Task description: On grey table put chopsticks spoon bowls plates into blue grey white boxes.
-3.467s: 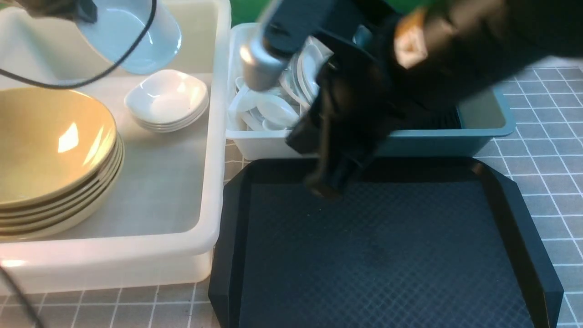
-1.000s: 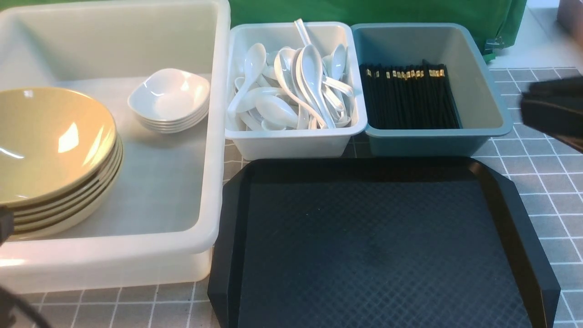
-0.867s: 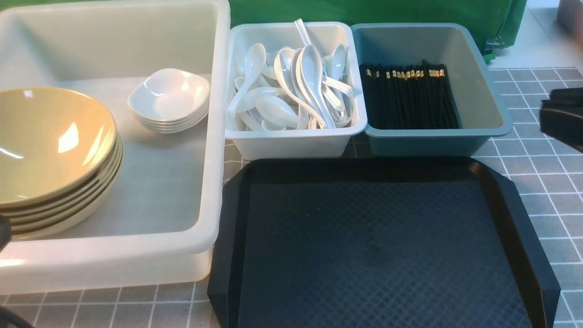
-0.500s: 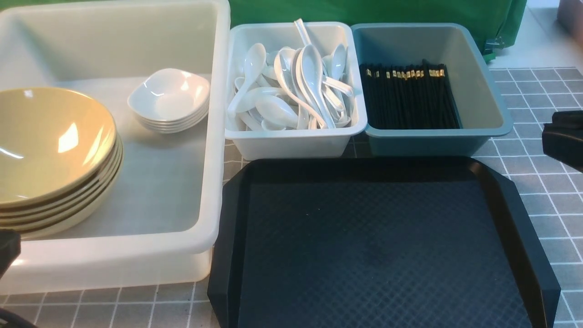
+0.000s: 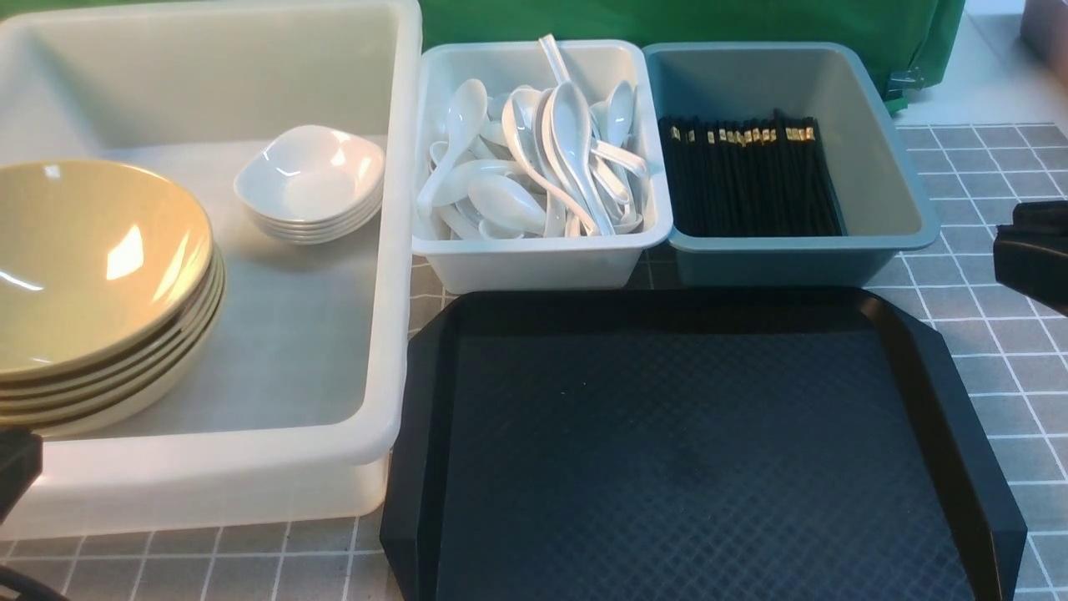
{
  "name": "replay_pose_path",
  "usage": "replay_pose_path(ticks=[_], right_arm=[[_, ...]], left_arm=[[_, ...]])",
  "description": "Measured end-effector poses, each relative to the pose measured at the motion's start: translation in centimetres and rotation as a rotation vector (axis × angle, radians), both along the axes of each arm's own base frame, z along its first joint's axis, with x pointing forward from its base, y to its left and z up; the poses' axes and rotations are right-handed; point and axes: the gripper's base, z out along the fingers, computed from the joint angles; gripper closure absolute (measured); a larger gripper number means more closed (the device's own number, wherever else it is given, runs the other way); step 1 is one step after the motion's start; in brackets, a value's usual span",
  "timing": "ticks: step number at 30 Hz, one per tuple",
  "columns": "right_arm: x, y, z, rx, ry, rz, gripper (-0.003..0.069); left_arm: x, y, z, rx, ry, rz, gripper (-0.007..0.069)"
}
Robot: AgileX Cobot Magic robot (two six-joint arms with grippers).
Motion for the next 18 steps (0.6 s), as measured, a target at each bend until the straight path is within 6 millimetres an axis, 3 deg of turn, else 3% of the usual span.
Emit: replay_pose_path(ticks=[5,11,18], right_arm=[[0.1,0.1,-0.2,0.025,0.015,-0.009,0.0603],[0.0,-0.5,-2.4,0.087,-0.126,-0.030,0.0627],[-2.2,-4.8,-9.3,0.299,-0.255,-0.293,0.0628]], left_arm=[[0.0,0.0,0.0,0.000,0.000,0.000,0.0636],[0.0,0.0,0.0,0.000,0.000,0.000,0.0636],[0.0,0.0,0.0,0.000,0.000,0.000,0.0636]])
